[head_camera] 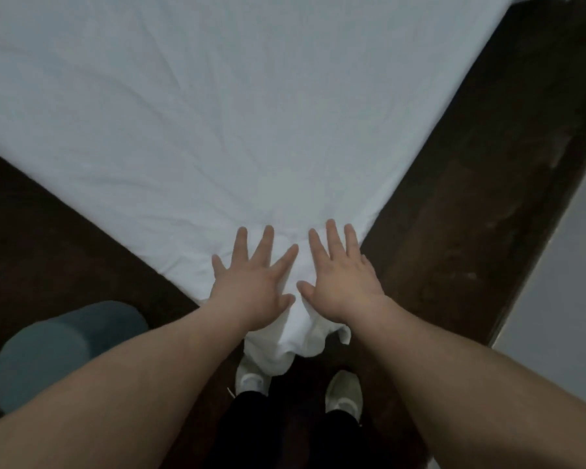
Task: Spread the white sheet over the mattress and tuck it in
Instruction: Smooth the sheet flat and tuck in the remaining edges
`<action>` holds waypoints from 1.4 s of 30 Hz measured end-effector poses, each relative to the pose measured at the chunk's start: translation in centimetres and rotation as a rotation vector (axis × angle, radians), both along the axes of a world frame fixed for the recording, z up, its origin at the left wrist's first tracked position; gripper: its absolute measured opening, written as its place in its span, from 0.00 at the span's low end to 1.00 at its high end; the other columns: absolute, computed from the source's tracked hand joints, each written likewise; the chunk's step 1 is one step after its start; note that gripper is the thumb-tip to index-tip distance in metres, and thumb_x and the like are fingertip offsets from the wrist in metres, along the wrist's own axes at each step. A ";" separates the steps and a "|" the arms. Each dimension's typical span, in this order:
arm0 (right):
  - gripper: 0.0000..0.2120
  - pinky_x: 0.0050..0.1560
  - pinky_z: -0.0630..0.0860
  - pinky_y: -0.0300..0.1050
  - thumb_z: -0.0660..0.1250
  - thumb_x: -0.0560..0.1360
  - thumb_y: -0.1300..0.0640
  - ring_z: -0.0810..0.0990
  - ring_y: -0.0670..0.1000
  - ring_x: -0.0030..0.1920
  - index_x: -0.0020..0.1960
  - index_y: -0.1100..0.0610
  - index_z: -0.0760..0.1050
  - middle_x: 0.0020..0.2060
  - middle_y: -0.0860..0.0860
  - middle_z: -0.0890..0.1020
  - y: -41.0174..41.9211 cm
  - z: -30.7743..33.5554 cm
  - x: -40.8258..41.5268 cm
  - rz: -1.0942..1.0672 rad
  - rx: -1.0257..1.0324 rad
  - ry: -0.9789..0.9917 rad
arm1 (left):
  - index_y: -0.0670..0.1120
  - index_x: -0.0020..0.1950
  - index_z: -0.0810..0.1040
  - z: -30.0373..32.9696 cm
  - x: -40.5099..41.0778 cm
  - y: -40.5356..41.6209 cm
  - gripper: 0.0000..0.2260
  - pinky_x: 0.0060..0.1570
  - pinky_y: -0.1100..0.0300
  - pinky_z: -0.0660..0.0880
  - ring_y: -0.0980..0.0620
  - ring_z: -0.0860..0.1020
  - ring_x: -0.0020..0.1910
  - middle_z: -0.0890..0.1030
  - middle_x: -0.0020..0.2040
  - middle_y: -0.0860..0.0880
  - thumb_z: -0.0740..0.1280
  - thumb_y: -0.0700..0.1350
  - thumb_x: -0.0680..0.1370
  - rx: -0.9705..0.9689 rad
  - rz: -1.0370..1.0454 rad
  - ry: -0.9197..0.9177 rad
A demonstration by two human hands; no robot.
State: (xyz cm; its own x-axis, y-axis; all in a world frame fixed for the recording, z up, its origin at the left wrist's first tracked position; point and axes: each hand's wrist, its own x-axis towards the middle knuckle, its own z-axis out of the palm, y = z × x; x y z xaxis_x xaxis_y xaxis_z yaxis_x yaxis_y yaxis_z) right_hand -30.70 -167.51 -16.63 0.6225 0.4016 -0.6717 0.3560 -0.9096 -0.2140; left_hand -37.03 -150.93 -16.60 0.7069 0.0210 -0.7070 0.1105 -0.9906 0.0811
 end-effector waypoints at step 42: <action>0.29 0.70 0.69 0.59 0.61 0.79 0.42 0.68 0.59 0.74 0.78 0.48 0.65 0.75 0.49 0.70 43.4 50.2 5.4 -0.029 0.323 -0.334 | 0.56 0.80 0.63 51.1 -2.4 45.4 0.27 0.70 0.50 0.70 0.50 0.71 0.72 0.69 0.76 0.52 0.62 0.60 0.82 -0.109 0.521 -0.498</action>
State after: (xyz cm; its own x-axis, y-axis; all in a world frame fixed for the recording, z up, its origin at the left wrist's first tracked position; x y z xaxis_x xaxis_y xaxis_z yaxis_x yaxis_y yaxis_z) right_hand -25.26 -124.06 33.53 0.7976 0.5364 -0.2761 0.4290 -0.8260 -0.3655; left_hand -39.44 -105.52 34.54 0.8630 0.3900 -0.3210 0.4894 -0.8030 0.3401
